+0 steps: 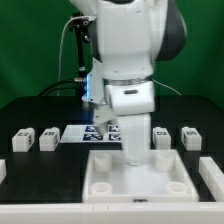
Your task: Assemble one leg
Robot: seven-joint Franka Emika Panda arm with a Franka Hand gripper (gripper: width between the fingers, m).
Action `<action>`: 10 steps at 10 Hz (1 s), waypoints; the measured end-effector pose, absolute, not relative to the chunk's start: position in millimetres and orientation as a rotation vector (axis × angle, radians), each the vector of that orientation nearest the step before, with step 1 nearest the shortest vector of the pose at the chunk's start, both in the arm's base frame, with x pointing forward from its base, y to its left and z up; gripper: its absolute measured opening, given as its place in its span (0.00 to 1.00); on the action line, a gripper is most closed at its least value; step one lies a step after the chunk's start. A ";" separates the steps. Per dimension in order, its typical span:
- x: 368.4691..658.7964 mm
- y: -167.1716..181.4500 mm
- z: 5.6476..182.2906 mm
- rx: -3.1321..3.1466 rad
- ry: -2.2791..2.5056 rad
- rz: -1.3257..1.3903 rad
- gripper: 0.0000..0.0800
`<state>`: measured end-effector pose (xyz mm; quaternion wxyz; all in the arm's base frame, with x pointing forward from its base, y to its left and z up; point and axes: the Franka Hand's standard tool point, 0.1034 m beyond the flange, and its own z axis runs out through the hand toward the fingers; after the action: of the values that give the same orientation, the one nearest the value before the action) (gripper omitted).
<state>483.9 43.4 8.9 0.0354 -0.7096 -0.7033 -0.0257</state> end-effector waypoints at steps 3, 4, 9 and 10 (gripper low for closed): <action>490.7 67.4 5.2 -2.192 -2.124 -0.083 0.07; 490.8 67.3 5.1 -2.194 -2.122 -0.083 0.07; 490.6 65.5 4.5 -2.194 -2.120 -0.083 0.27; 490.7 65.4 4.6 -2.195 -2.120 -0.083 0.51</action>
Offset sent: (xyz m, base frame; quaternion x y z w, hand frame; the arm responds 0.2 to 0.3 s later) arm 0.0140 0.0320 0.0003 -0.0275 0.0258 0.0016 0.9993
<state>490.7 65.4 4.6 0.0444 -0.7182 -0.6939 -0.0272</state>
